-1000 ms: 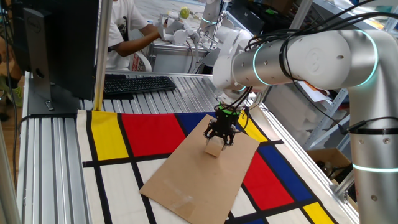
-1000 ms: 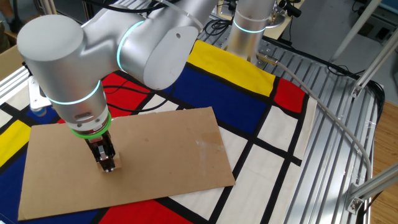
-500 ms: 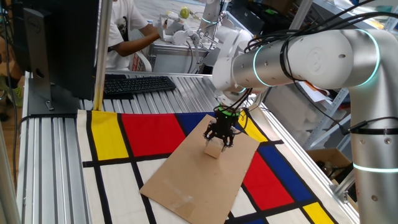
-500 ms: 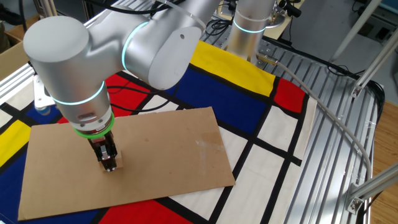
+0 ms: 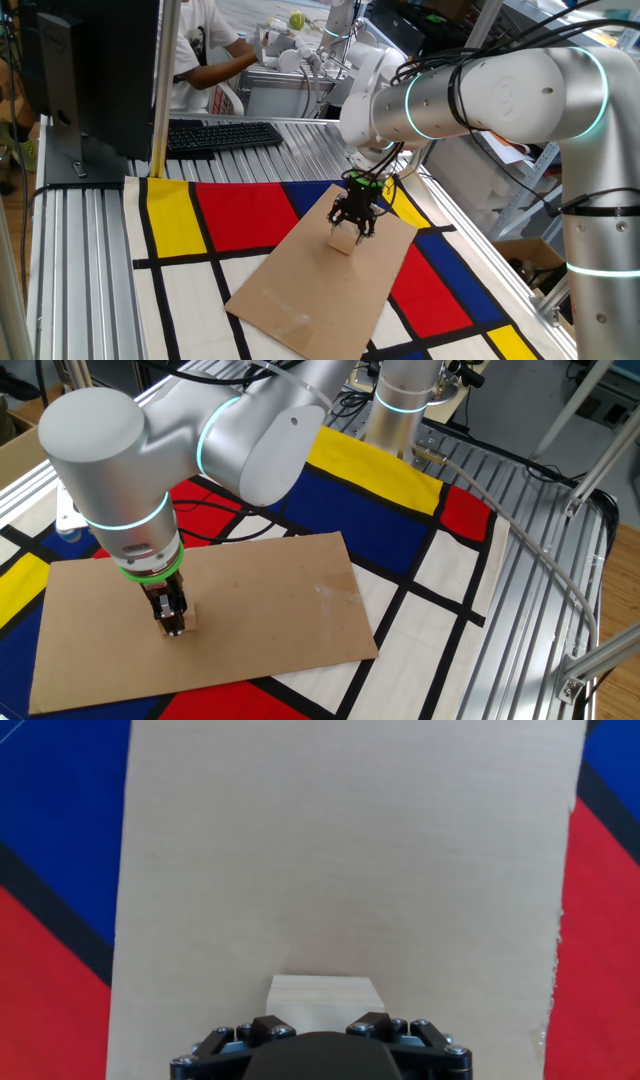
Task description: Grab the block and place it at the designated location
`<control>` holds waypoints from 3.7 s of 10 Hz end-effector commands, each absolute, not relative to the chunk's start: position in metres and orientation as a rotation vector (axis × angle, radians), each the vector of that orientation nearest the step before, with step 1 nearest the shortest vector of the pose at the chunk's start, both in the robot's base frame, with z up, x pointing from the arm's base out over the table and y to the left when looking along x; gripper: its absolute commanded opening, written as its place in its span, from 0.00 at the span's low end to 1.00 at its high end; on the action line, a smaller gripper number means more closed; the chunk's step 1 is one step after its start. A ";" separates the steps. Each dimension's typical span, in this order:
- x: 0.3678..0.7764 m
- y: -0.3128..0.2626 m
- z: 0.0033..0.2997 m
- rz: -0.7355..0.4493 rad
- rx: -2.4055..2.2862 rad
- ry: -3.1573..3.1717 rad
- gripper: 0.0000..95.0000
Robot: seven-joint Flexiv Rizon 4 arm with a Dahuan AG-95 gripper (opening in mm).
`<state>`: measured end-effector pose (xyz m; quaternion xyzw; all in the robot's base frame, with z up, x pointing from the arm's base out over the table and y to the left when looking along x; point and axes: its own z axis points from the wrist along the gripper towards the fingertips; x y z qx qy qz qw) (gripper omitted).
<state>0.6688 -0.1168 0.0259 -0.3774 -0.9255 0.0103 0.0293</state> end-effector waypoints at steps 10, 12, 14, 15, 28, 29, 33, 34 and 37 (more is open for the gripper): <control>0.670 -0.117 0.022 0.024 -1.165 -2.852 0.40; 0.670 -0.117 0.022 0.024 -1.165 -2.852 0.40; 0.670 -0.117 0.022 0.024 -1.165 -2.852 0.40; 0.670 -0.117 0.022 0.024 -1.165 -2.852 0.40; 0.670 -0.117 0.022 0.024 -1.165 -2.852 0.40; 0.670 -0.116 0.022 -0.013 -1.170 -2.835 0.40; 0.670 -0.117 0.022 -0.012 -1.169 -2.838 1.00; 0.670 -0.117 0.022 -0.019 -1.170 -2.838 1.00; 0.671 -0.115 0.023 -0.030 -1.174 -2.840 0.80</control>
